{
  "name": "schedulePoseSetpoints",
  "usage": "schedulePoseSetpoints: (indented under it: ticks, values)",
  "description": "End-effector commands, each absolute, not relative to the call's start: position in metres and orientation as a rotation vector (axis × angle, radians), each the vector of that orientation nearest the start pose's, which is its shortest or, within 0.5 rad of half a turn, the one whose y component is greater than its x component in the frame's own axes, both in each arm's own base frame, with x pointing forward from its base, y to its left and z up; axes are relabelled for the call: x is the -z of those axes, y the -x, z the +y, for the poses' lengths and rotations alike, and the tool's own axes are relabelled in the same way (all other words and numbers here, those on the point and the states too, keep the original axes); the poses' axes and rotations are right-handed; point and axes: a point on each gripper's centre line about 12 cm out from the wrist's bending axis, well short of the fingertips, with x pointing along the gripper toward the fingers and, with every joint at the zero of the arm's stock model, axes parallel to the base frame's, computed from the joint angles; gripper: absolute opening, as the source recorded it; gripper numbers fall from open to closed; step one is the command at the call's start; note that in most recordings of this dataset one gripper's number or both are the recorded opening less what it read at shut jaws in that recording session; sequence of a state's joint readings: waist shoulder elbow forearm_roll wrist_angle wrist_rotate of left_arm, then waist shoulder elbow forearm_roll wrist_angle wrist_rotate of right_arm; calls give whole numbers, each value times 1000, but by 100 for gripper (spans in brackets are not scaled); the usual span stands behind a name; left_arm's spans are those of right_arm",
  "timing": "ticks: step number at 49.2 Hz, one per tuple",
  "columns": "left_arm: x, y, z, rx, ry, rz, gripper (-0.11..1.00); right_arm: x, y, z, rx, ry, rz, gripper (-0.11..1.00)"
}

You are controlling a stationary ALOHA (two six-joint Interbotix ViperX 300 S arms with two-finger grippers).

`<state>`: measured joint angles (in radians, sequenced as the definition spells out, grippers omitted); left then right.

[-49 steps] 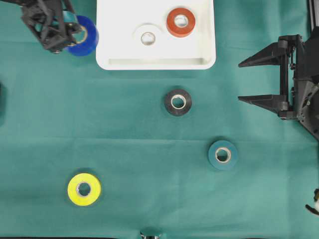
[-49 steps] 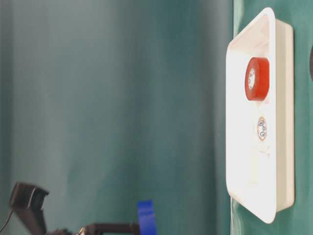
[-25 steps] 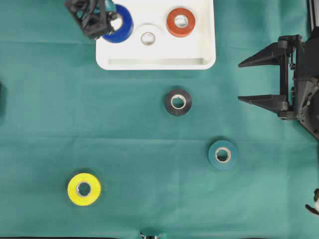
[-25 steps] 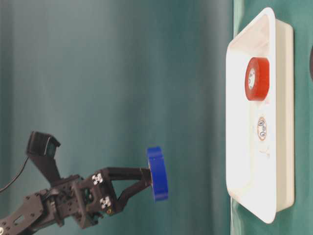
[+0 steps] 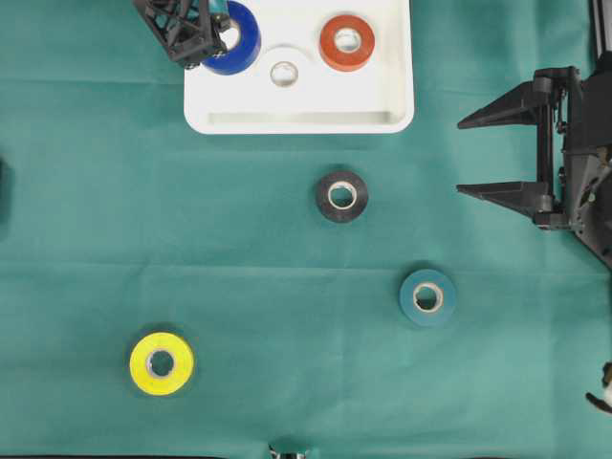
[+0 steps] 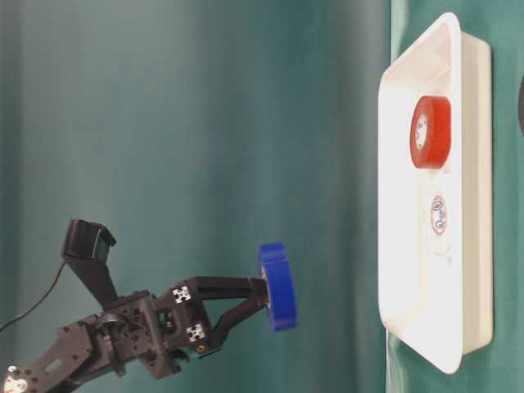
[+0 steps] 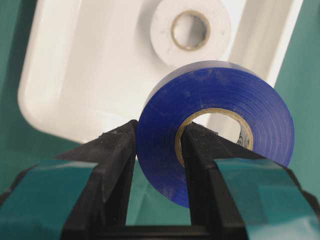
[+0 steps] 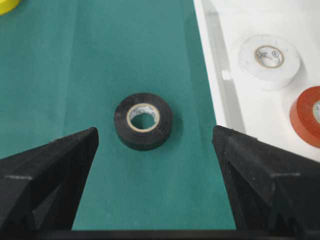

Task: Pick up the tape from a random location and place it into the white case.
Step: 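Lower the blue roll into the tray and open the left gripper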

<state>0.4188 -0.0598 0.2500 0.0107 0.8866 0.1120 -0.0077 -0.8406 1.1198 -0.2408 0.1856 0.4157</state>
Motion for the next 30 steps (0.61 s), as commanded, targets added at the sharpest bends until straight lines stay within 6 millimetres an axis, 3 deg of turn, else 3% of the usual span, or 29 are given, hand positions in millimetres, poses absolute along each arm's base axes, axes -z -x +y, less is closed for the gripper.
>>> schedulePoseSetpoints:
  ticks: [1, 15, 30]
  values:
    - [-268, -358, 168, -339, 114, 1053, 23, -246, -215, -7, 90, -162, 432, 88]
    - [-203, -355, 179, -359, 141, 1087, 23, -243, -216, -7, 91, -162, 441, 88]
    - [-170, -353, 180, -366, 139, 1056, 23, -243, -217, -7, 91, -161, 442, 88]
